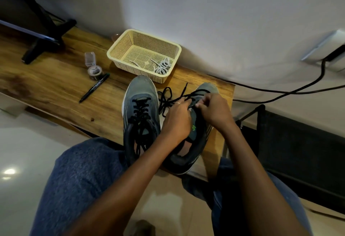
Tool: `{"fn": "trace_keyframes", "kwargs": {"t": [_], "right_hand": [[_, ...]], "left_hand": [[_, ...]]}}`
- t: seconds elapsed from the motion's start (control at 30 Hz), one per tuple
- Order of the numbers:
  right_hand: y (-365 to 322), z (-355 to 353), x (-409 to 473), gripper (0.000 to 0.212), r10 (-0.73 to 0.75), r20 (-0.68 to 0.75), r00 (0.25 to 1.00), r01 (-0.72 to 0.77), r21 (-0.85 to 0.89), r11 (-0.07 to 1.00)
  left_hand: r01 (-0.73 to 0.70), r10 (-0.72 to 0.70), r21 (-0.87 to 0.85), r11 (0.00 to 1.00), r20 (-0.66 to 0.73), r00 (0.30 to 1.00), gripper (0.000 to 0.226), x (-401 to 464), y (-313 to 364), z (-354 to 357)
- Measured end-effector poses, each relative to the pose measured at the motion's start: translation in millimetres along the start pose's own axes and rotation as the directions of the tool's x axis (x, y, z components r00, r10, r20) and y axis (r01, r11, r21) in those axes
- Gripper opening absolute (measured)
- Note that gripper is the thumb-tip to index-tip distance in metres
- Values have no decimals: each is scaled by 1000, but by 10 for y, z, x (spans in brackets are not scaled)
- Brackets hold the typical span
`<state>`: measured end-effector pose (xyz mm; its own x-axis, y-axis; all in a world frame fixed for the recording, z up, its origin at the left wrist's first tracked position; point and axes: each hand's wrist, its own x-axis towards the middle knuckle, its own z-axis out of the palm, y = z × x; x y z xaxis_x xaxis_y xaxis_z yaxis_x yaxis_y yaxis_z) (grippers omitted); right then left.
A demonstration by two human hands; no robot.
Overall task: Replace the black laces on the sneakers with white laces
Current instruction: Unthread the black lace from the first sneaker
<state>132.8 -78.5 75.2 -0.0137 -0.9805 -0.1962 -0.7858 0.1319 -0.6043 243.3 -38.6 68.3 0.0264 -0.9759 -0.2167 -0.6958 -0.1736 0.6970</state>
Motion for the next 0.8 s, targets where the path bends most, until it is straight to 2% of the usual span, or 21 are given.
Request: {"fn": "trace_keyframes", "kwargs": {"t": [0.1, 0.17, 0.23, 0.3, 0.33, 0.4, 0.47, 0.53, 0.57, 0.6, 0.7, 0.8], "right_hand": [[-44, -198, -53, 8, -126, 190, 974, 95, 163, 982], [-88, -330, -124, 6, -227, 393, 891, 140, 239, 961], [-122, -459, -187, 4, -276, 555, 784, 103, 322, 941], [-130, -551, -221, 4, -283, 611, 740, 46, 373, 927], [-128, -575, -229, 4, -267, 594, 759, 45, 361, 931], [-54, -538, -180, 7, -172, 464, 869, 70, 229, 971], [26, -443, -102, 15, -7, 142, 990, 12, -40, 999], [42, -390, -67, 13, 88, -179, 980, -126, -213, 969], [38, -373, -56, 14, 84, -251, 964, -148, -246, 958], [21, -358, -47, 16, 53, -264, 963, -124, -260, 958], [-41, -232, -43, 5, -55, -107, 993, 28, -242, 970], [-112, -85, -102, 16, -82, 24, 996, 85, -355, 931]], "left_hand": [[61, -65, -93, 994, -46, 997, 46, 1, -4, -18], [88, -95, -117, 989, -55, 994, 47, 5, -5, -39], [93, -100, -129, 987, -53, 994, 46, 1, -2, -50], [84, -90, -123, 989, -46, 995, 45, 2, -5, -49], [84, -89, -116, 990, -45, 995, 44, 6, -9, -42], [87, -92, -102, 991, -44, 995, 43, 18, -20, -31], [79, -81, -87, 993, -26, 996, 42, 26, -22, -35], [61, -61, -71, 996, -4, 998, 42, 26, -17, -34], [51, -52, -65, 997, 1, 999, 42, 24, -13, -32], [43, -43, -60, 997, 5, 999, 42, 19, -9, -32], [30, -29, -35, 999, 15, 999, 43, 6, -2, -37], [10, -10, -12, 1000, 24, 1000, 44, 1, 10, -52]]}}
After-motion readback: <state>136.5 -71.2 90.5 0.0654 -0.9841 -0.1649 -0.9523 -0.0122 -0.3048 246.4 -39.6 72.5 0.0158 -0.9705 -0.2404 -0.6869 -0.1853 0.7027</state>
